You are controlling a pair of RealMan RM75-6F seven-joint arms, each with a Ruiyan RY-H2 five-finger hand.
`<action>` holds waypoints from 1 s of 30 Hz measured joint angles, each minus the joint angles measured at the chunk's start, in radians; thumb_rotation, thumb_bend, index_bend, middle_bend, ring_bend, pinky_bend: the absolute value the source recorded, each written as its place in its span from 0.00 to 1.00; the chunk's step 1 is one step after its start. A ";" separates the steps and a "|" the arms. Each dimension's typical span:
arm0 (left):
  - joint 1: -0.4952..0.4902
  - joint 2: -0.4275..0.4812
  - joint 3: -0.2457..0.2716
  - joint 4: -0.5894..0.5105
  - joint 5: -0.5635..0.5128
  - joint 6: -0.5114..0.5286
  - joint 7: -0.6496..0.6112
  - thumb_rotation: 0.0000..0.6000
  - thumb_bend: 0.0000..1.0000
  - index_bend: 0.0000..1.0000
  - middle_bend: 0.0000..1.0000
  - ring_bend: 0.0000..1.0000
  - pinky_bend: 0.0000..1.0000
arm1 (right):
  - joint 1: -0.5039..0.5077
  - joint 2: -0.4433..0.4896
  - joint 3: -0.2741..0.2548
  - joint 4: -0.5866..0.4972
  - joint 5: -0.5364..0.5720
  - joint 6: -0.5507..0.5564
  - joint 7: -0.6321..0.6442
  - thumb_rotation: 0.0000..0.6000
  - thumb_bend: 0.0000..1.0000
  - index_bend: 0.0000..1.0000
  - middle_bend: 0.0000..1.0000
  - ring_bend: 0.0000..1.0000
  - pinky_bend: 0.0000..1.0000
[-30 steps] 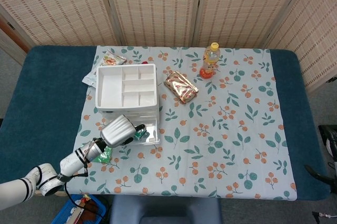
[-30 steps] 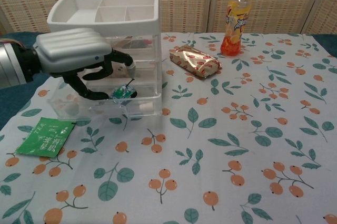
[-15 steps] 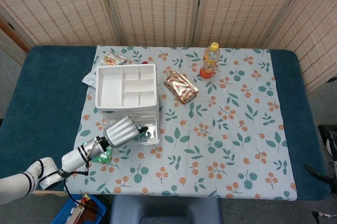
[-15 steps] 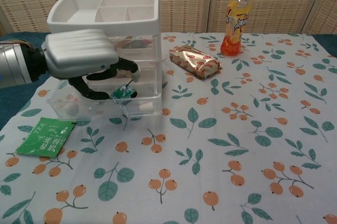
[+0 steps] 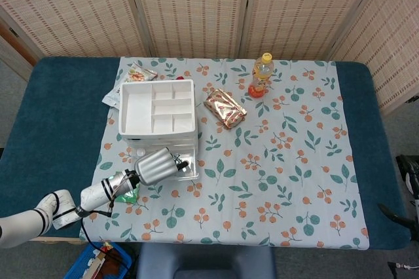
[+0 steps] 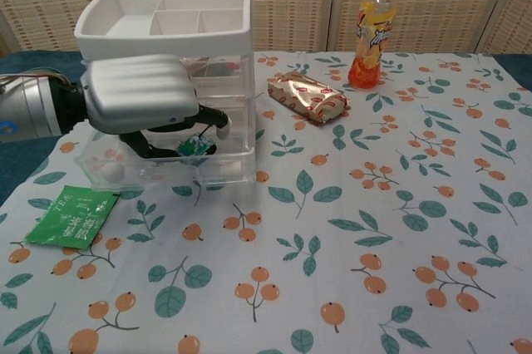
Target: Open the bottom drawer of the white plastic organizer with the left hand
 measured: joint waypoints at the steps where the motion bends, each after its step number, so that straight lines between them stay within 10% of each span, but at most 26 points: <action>1: -0.003 -0.002 0.002 0.006 0.002 0.000 0.001 1.00 0.25 0.32 0.86 0.95 1.00 | 0.001 -0.001 0.000 0.000 0.001 -0.002 0.000 1.00 0.11 0.00 0.12 0.07 0.13; 30: -0.033 0.017 0.014 -0.016 -0.069 -0.076 0.084 1.00 0.25 0.29 0.86 0.95 1.00 | 0.005 -0.004 0.003 0.002 0.008 -0.011 -0.001 1.00 0.11 0.00 0.12 0.08 0.13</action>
